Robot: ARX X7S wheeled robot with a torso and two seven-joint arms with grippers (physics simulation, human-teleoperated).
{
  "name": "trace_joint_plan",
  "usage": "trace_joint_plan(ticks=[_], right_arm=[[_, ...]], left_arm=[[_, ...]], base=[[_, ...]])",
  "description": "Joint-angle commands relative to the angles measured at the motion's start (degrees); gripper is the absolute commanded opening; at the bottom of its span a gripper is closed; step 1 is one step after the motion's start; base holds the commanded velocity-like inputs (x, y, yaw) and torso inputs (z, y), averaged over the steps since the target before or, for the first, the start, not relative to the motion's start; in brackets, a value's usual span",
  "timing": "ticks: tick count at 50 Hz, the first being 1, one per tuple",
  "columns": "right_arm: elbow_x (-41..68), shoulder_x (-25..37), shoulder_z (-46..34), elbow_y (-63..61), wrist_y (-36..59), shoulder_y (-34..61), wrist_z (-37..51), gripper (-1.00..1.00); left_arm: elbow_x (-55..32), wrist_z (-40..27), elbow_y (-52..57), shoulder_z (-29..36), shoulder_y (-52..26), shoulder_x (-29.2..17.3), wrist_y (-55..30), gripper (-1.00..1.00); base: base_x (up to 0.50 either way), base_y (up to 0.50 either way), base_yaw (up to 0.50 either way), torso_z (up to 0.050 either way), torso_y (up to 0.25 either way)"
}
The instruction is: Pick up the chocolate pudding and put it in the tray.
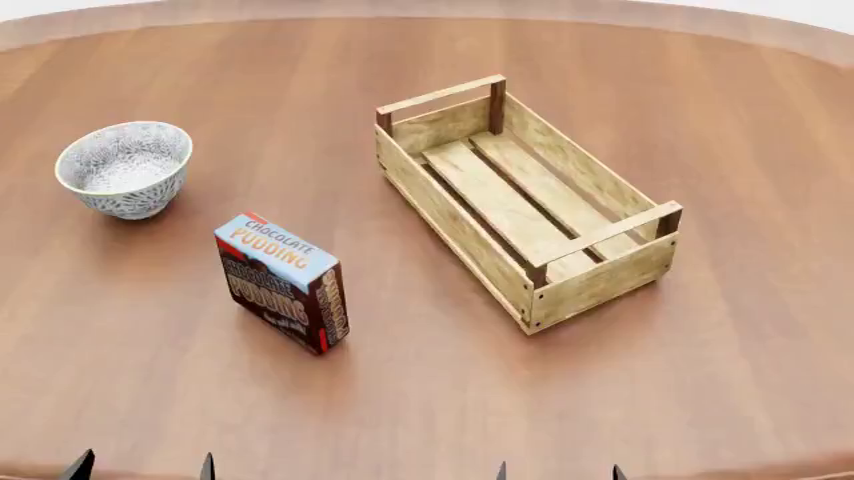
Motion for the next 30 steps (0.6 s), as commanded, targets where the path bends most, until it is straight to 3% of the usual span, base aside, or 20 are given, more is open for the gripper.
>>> trace_joint_plan(ticks=[1,3,30], right_arm=[[1.2,1.2,-1.41,-0.65,0.5,-0.13,1.42,1.0],[1.83,1.47,-1.23,0.89,-0.54,0.7,2.61,1.0],[4.33,4.01,-5.2,6.26,-3.08,2.83,5.67,1.0]], left_arm=[[-0.94,-1.04,0.62,1.03,0.16,-0.94,-0.45,1.0],[-2.18,-2.24,-0.2,1.12,-0.14,-1.03,3.64,1.0],[-4.55,-6.19,-0.45,5.28,-0.31,-4.26,3.79,1.0]], base=[[0.0,0.0,0.0,0.0,0.0],[0.0,0.0,0.0,0.0,0.0],[0.11,0.03,0.0,0.0,0.0]])
